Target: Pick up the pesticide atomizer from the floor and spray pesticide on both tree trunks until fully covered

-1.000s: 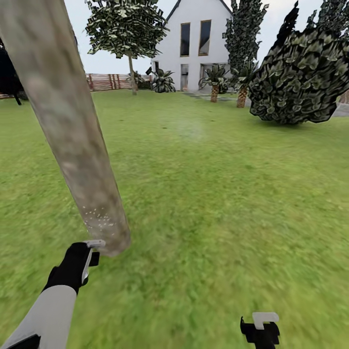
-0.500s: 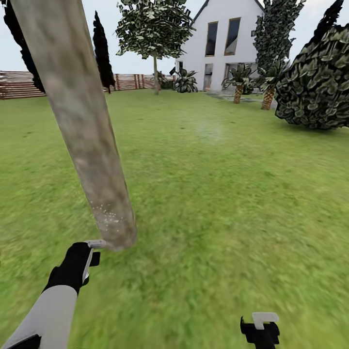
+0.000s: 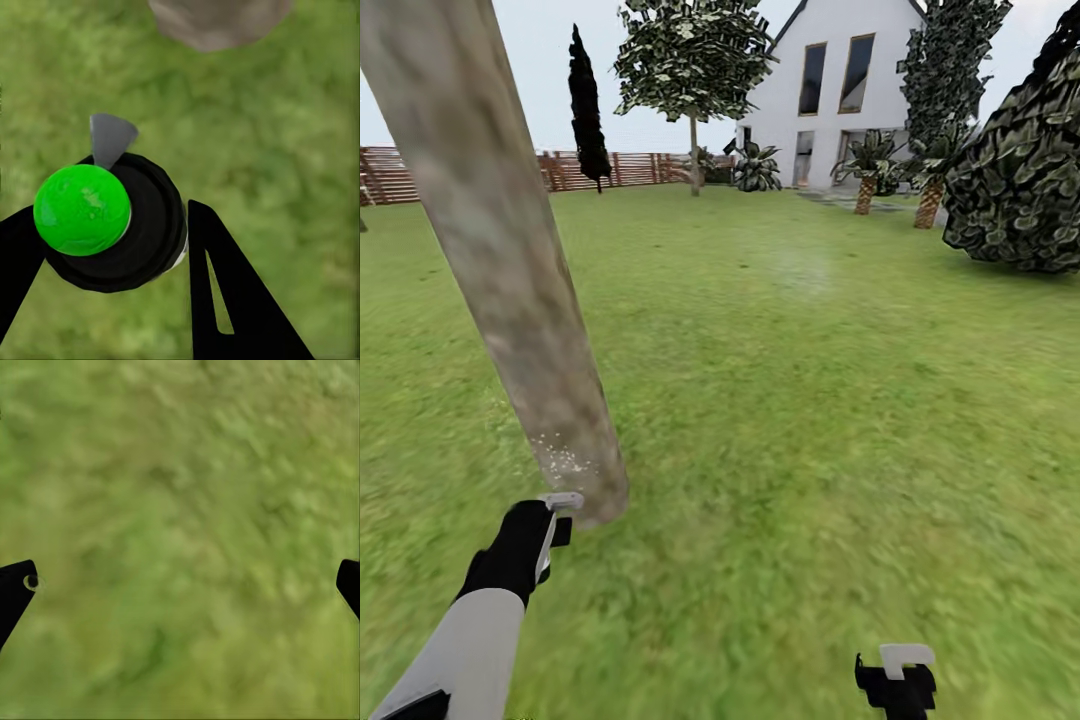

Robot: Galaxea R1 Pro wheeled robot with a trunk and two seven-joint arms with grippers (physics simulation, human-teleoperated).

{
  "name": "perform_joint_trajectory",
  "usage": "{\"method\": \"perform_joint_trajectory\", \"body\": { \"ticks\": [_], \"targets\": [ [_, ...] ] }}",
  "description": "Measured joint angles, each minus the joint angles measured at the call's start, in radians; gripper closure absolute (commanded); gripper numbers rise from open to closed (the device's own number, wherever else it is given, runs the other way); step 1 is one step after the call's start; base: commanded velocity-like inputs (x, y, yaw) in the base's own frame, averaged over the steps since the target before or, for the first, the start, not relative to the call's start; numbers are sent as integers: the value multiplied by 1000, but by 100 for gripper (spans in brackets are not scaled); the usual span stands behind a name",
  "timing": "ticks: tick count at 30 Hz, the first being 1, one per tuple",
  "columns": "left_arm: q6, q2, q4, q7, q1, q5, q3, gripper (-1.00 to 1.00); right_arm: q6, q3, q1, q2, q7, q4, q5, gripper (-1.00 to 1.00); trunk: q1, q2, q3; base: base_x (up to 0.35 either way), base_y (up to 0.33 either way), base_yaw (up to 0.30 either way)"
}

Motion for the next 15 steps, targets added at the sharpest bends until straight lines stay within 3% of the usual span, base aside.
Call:
{"method": "perform_joint_trajectory", "body": {
  "ticks": [4,15],
  "targets": [
    [0,1,0,0,0,0,0,100,0,0,0,0,0,0,0,-100,0,0,0,138,-260,208],
    [-2,1,0,0,-1,0,0,100,0,-2,0,-2,0,-1,0,-100,0,0,0,137,-263,11]
  ]
}}
